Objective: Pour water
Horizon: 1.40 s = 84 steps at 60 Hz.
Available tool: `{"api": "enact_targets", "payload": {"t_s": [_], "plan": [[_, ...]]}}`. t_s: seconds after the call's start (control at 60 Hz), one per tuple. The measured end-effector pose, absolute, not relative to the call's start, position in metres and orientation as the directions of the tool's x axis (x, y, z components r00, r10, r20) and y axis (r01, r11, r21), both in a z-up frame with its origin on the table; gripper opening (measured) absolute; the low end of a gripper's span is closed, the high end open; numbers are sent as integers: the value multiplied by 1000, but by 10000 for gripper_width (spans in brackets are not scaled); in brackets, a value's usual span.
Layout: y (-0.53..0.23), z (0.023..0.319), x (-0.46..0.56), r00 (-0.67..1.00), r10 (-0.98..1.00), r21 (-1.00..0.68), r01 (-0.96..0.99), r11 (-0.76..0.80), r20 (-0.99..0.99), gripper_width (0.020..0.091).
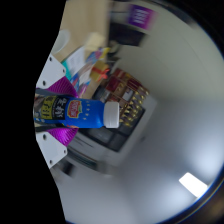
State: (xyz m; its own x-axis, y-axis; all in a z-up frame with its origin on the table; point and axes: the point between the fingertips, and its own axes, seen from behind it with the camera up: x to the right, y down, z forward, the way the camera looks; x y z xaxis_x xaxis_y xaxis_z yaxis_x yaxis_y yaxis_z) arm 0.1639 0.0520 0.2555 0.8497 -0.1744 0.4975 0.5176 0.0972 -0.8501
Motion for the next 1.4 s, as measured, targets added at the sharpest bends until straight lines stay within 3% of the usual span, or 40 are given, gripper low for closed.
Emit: {"api": "enact_targets", "payload": {"t_s": [0.1, 0.117, 0.2, 0.233, 0.467, 0.65, 0.783, 0.9, 1.117, 1.4], "plan": [[66, 214, 160, 999, -28, -996, 49, 68, 47, 429], [56, 191, 158, 1000, -27, -997, -8, 81, -10, 429], [70, 176, 171, 999, -6, -999, -39, 19, -39, 427], [73, 146, 161, 1000, -19, -1000, -25, 10, -25, 427], [86, 93, 175, 999, -26, -994, 33, -106, 36, 449], [82, 95, 187, 999, -40, -997, 16, -82, 19, 428], [74, 93, 186, 999, -37, -992, 20, -126, 25, 605], [50, 91, 182, 999, -26, -987, 17, -160, 22, 857], [-47, 99, 184, 997, -18, -984, 76, -162, 80, 833], [-197, 100, 175, 1000, -5, -984, -8, -176, -8, 837]]}}
